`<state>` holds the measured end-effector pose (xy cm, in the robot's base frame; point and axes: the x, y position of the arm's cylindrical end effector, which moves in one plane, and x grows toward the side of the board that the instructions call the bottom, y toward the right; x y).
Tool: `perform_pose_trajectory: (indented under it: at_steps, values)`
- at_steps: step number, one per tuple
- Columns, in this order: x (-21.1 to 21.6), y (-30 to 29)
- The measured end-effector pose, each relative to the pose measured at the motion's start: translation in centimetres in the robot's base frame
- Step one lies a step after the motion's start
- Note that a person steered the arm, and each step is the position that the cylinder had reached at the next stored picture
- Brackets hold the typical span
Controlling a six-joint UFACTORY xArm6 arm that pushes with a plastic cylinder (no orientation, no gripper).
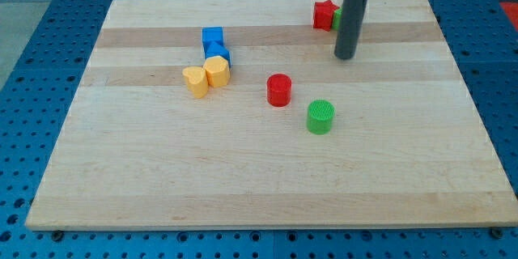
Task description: Move the green circle bottom left to the red circle
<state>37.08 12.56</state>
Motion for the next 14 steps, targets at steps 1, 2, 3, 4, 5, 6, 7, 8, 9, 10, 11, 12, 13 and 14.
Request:
perform_pose_trajectory:
  at_steps: [1,2,3,4,5,6,7,8,9,10,11,12,13,14]
  values:
    - [3.2,4.7]
    - [9.8,2.0]
    - [12.0,-4.1]
    - [12.0,-11.7]
    - [12.0,-17.8]
    - [12.0,-21.2]
    - [12.9,-23.5]
    - [13.5,-23.5]
    - [13.5,-23.6]
    - [13.5,-23.6]
    - [13.5,-24.1]
    - [13.5,-24.5]
    - [13.5,-24.5]
    - [13.5,-24.7]
